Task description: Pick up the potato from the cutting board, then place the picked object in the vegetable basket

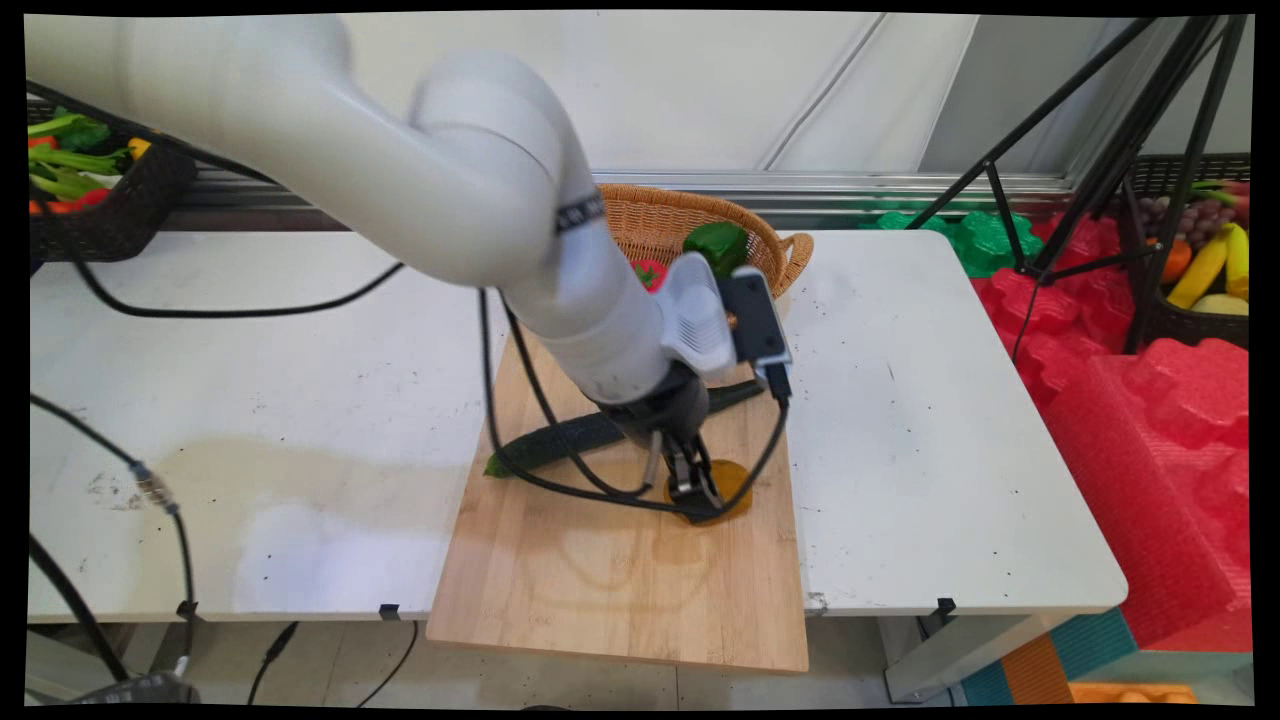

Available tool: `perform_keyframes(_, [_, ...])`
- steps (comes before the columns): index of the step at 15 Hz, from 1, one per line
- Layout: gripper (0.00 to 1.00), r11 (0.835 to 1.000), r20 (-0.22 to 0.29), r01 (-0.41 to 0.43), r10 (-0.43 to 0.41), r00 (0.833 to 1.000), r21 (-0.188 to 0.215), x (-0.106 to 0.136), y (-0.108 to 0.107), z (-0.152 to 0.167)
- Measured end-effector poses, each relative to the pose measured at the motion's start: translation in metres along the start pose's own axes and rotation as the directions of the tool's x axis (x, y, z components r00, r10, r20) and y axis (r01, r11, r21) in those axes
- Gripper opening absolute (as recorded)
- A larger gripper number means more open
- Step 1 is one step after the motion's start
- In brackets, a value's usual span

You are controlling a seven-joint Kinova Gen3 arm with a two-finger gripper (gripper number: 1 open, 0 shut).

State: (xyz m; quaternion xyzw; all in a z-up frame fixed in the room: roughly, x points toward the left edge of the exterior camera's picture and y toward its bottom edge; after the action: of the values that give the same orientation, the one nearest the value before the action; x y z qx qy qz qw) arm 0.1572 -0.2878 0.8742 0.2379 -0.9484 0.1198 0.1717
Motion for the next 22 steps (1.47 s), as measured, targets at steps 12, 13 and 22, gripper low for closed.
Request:
perform_keyframes(12, [0.0,0.999,0.065,0.039,-0.037,0.997,-0.02,-0.003,0.012,0.066])
perform_keyframes(13, [0.0,0.999,0.061,0.039,-0.038,0.997,-0.02,-0.004,0.013,0.066])
perform_keyframes(22, [0.0,0.999,-0.022,0.034,-0.034,0.999,-0.005,-0.009,0.008,0.021])
